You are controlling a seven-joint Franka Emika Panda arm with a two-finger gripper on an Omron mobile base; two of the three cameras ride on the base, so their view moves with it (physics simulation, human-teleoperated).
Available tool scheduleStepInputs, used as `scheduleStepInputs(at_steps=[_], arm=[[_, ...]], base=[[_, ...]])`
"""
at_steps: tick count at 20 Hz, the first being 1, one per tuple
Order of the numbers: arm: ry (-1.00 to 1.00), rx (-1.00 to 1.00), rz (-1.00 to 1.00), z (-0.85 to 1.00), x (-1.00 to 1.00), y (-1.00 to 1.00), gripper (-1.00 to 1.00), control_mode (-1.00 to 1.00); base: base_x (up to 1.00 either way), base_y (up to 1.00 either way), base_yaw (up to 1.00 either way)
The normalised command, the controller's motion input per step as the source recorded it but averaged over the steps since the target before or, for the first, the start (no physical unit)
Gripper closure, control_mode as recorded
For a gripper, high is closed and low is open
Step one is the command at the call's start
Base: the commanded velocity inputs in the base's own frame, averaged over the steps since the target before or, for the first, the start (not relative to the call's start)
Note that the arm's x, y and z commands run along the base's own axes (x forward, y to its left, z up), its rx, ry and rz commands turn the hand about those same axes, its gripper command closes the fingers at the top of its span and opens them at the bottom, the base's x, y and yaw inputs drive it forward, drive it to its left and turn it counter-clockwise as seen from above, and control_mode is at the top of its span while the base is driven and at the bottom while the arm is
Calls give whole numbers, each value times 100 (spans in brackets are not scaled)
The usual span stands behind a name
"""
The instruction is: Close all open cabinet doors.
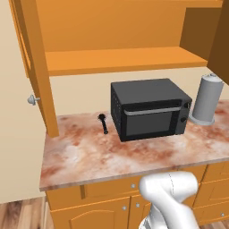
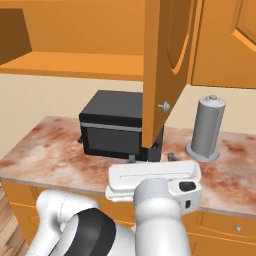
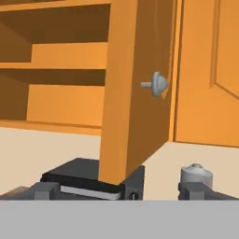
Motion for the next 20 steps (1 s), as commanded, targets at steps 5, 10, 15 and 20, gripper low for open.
scheduleStepInputs(at_steps=[5,10,15,20], arm=[[-12,0,20,0,19,-57,-100,-100],[-8,0,23,0,38,-55,-100,-100],[-6,2,27,0,55,-38,-100,-100],[1,0,20,0,77,0,-100,-100]], base=[[0,0,0],[0,0,0],[0,0,0],[0,0,0]])
